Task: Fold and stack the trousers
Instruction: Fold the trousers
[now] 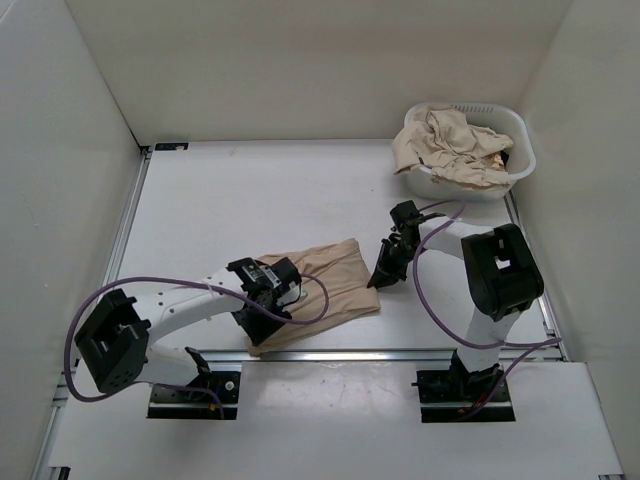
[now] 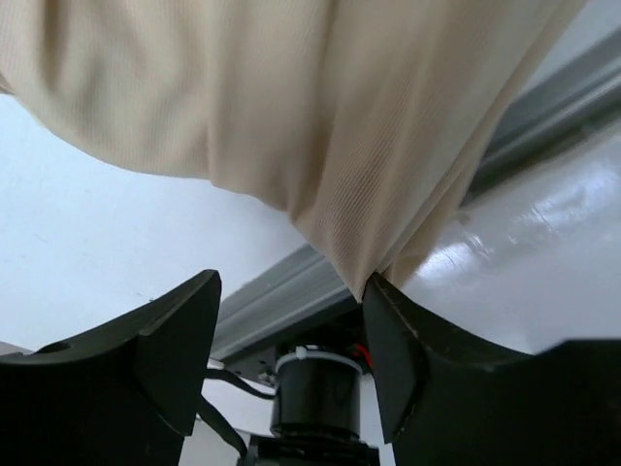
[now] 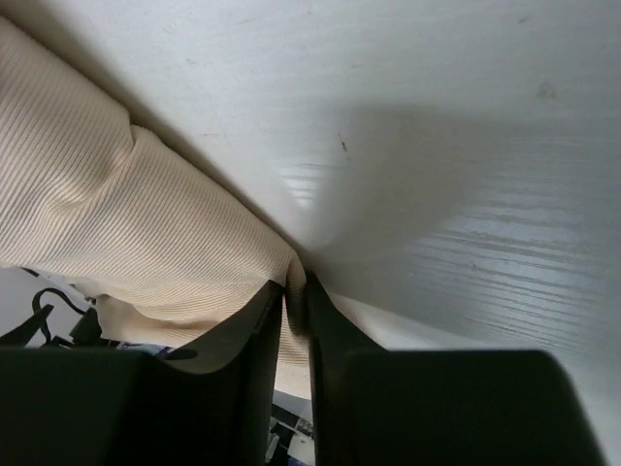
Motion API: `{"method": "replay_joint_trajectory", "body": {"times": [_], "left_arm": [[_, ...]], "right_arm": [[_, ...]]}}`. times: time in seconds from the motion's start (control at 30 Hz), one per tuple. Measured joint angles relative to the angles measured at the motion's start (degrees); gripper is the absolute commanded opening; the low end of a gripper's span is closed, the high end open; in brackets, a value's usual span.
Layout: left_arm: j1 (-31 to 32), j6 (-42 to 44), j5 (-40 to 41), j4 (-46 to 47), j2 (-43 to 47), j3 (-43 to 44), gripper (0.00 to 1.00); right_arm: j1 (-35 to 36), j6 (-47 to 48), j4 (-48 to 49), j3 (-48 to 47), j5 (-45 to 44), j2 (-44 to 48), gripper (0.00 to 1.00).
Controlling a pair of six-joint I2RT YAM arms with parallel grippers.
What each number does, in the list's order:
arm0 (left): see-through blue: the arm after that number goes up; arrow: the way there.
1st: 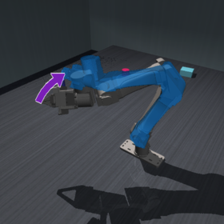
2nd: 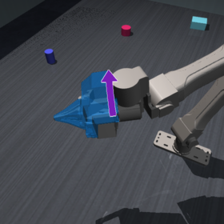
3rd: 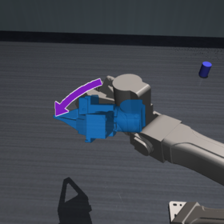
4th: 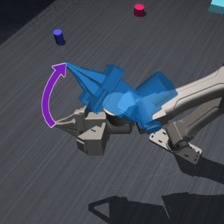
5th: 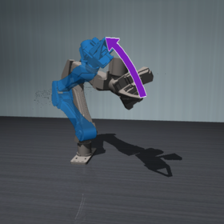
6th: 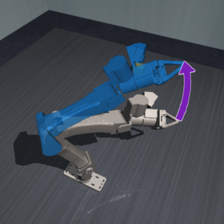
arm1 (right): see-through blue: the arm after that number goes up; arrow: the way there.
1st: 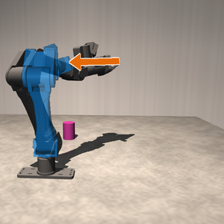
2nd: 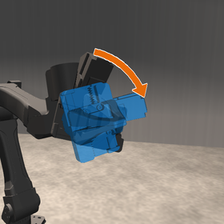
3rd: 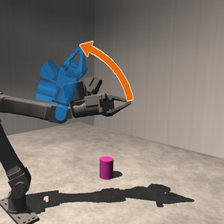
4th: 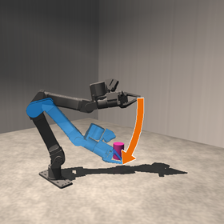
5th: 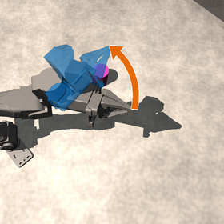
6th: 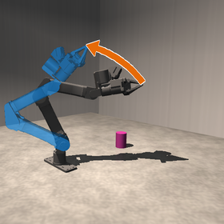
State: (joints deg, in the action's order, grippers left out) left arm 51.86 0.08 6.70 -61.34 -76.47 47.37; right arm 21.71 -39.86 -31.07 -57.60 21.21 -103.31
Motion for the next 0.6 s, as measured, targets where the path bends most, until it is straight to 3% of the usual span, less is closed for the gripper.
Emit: {"method": "replay_joint_trajectory", "body": {"times": [0.1,0.2,0.27,0.4,0.5,0.6], "left_arm": [[0.0,0.0,-2.3,-3.0,-0.3,2.3,0.81],[-2.0,0.1,-5.7,-6.2,-0.3,10.6,0.84],[-6.8,0.0,-8.2,-5.6,-0.2,17.7,0.81],[-22.4,-0.1,-13.2,-2.4,-2.2,28.0,0.74],[-30.7,-0.1,-15.8,-1.1,-7.6,29.7,0.75],[-33.2,-0.1,-17.2,0.8,-15.2,27.9,0.75]], "right_arm": [[-0.1,0.8,-0.3,0.0,1.0,0.1,0.34],[-0.2,2.7,-1.4,0.1,0.6,1.2,0.47],[-0.2,4.0,-1.9,0.7,-0.3,2.5,0.53],[0.1,5.9,-2.3,3.4,-0.5,5.0,0.54],[1.1,6.3,-2.4,4.1,0.0,5.5,0.59],[2.5,6.8,-2.4,4.0,0.7,5.5,0.6]]}}
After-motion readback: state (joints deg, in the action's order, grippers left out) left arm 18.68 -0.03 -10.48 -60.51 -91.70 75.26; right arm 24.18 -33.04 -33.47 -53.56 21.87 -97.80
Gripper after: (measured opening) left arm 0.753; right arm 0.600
